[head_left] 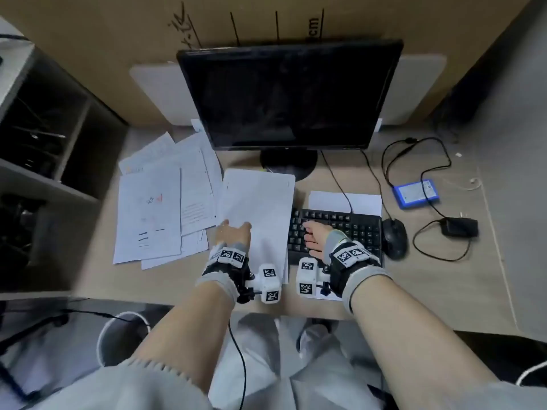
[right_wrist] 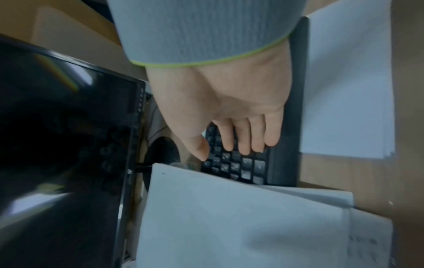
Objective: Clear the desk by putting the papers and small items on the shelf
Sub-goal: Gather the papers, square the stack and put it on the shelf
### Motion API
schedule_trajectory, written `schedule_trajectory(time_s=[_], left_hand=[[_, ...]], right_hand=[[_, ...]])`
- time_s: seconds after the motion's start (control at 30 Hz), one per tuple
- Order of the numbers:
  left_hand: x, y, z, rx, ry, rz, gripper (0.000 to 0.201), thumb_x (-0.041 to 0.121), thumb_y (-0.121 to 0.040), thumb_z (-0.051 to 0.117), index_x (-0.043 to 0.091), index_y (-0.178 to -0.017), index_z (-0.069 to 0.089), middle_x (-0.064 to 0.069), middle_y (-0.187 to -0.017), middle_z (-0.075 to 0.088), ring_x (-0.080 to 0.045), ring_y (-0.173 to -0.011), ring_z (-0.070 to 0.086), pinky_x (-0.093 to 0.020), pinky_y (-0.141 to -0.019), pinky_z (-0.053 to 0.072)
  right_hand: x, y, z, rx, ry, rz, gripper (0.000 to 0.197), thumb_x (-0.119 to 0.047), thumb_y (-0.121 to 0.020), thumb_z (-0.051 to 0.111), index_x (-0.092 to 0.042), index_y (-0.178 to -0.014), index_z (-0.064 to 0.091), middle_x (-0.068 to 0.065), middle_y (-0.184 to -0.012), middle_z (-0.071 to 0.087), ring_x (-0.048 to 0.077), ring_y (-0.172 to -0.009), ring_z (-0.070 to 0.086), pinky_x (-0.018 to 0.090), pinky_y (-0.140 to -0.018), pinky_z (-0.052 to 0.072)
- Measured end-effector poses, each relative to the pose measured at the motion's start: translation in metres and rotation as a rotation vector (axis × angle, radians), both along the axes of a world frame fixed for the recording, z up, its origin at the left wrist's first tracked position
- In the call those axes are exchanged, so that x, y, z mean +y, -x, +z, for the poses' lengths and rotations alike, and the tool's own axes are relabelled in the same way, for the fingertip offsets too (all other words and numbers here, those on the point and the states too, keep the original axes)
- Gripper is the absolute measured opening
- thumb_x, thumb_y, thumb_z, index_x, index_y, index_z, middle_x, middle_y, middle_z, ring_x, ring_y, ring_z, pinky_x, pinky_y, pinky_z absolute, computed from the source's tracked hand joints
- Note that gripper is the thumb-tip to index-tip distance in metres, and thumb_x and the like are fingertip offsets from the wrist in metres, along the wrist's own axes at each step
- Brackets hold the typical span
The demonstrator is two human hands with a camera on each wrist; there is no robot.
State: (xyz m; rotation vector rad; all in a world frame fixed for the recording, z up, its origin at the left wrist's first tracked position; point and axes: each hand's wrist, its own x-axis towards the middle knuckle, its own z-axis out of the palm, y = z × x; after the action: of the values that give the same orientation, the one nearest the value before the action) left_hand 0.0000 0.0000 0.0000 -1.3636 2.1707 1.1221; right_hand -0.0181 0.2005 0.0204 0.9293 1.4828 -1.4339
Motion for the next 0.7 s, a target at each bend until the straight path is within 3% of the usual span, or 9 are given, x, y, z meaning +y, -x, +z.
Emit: schedule_trajectory(time_s=[0.1,0.13,0.2,0.27,0.37,0.47,0.57,0.6,0.7], left_hand=[[-0.022,-0.007,-0.007,-0.005,0.01,-0.001,0.086,0.044,-0.074,0.061,0.011,-0.149,0.035,-0.011,-0.146,0.05,-0.034,-0.123,0.056,-0.041,-0.101,0.044],[-0.031,-0.009,-0.013,-0.004,-0.024,0.03,0.081,0.041,-0.076,0.063,0.009,-0.146,0.037,-0.013,-0.143,0.051,-0.035,-0.123,0.054,-0.042,-0.101,0.043],[-0.04,-0.01,-0.02,0.01,-0.151,0.115,0.073,0.03,-0.082,0.064,0.01,-0.144,0.034,-0.013,-0.138,0.051,-0.036,-0.117,0.053,-0.045,-0.099,0.041],[-0.042,-0.01,-0.023,-0.023,-0.202,0.121,0.071,0.03,-0.083,0.063,0.012,-0.145,0.033,-0.012,-0.128,0.053,-0.033,-0.105,0.05,-0.044,-0.094,0.039],[-0.058,-0.005,-0.034,-0.046,-0.232,0.082,0.058,0.029,-0.085,0.064,0.009,-0.136,0.046,-0.01,-0.111,0.057,-0.029,-0.095,0.049,-0.037,-0.086,0.04],[-0.06,-0.006,-0.032,-0.056,-0.239,0.047,0.058,0.031,-0.081,0.067,0.007,-0.131,0.052,-0.011,-0.106,0.062,-0.032,-0.096,0.056,-0.036,-0.087,0.045],[-0.061,-0.006,-0.032,-0.08,-0.258,0.042,0.069,0.039,-0.073,0.067,0.008,-0.132,0.049,-0.014,-0.117,0.064,-0.036,-0.102,0.059,-0.042,-0.094,0.047],[-0.06,-0.006,-0.029,-0.067,-0.277,0.039,0.067,0.037,-0.076,0.067,0.007,-0.134,0.049,-0.015,-0.119,0.063,-0.035,-0.104,0.059,-0.038,-0.091,0.046],[-0.052,-0.009,-0.024,-0.064,-0.339,0.012,0.044,0.024,-0.089,0.064,0.007,-0.129,0.056,-0.014,-0.118,0.064,-0.025,-0.094,0.055,-0.029,-0.077,0.039]], right_hand=[[-0.021,-0.001,-0.005,-0.109,-0.031,0.037,0.031,-0.033,-0.096,0.051,-0.008,-0.115,0.057,0.01,-0.116,0.056,0.024,-0.107,0.058,0.033,-0.086,0.047],[-0.029,0.001,-0.008,-0.124,-0.056,0.039,0.035,-0.031,-0.096,0.052,-0.005,-0.119,0.055,0.011,-0.118,0.054,0.025,-0.108,0.056,0.033,-0.083,0.047],[-0.04,0.008,-0.015,-0.123,-0.135,0.042,0.048,-0.027,-0.096,0.053,-0.003,-0.137,0.046,0.013,-0.136,0.05,0.029,-0.124,0.05,0.037,-0.093,0.046],[-0.041,0.009,-0.015,-0.075,-0.164,0.086,0.054,-0.028,-0.094,0.054,-0.004,-0.141,0.042,0.015,-0.146,0.044,0.033,-0.133,0.044,0.042,-0.105,0.04],[-0.059,0.014,-0.018,-0.049,-0.26,0.132,0.056,-0.029,-0.094,0.054,-0.004,-0.142,0.041,0.016,-0.147,0.041,0.035,-0.134,0.042,0.044,-0.108,0.039],[-0.076,0.019,-0.008,-0.196,-0.298,0.279,0.055,-0.029,-0.102,0.037,-0.003,-0.15,0.026,0.016,-0.155,0.029,0.035,-0.132,0.039,0.041,-0.116,0.027],[-0.082,0.013,0.003,-0.234,-0.286,0.379,0.049,-0.033,-0.104,0.032,0.001,-0.139,0.039,0.017,-0.143,0.041,0.036,-0.124,0.045,0.039,-0.109,0.029],[-0.081,0.01,0.005,-0.231,-0.276,0.363,0.046,-0.032,-0.103,0.036,0.002,-0.132,0.045,0.017,-0.136,0.046,0.036,-0.121,0.048,0.039,-0.105,0.032],[-0.079,0.005,0.003,-0.157,-0.353,0.361,0.051,-0.025,-0.099,0.047,0.003,-0.141,0.038,0.017,-0.144,0.044,0.035,-0.13,0.046,0.04,-0.105,0.037]])
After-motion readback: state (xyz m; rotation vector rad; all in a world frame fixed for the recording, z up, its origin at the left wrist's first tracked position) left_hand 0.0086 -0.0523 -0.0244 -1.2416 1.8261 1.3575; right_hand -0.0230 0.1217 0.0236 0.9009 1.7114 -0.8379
